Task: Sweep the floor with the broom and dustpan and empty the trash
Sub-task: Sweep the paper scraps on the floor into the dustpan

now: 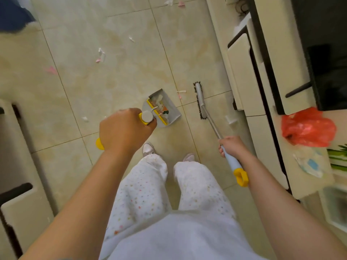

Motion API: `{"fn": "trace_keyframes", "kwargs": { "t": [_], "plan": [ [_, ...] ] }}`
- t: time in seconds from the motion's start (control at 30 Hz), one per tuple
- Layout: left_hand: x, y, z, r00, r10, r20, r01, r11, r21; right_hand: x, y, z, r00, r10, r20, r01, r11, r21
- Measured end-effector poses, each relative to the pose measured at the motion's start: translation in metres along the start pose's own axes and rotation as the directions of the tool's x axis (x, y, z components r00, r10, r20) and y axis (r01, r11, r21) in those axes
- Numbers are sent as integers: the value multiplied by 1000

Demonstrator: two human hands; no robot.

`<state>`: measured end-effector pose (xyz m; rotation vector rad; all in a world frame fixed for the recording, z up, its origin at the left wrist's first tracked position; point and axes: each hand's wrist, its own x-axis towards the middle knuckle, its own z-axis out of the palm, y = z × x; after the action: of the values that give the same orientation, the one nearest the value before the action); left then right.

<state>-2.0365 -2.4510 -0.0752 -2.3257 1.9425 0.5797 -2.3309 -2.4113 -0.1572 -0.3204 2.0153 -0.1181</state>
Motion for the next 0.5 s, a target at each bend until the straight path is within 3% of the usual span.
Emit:
{"fn": "trace_keyframes", "kwargs": {
  "t": [0.23, 0.4, 0.5],
  "plan": [
    [38, 32, -3, 999, 36, 27, -36, 999, 35, 63, -41, 8, 999, -42, -15, 37, 967, -251],
    [47, 59, -4, 998, 30, 46, -33, 997, 75, 74, -61, 9, 994, -79, 78, 111, 791, -601],
    [52, 70, -3, 999, 28, 35, -31, 995, 99, 63, -68, 6, 984, -43, 171, 148, 728, -670]
  ]
}}
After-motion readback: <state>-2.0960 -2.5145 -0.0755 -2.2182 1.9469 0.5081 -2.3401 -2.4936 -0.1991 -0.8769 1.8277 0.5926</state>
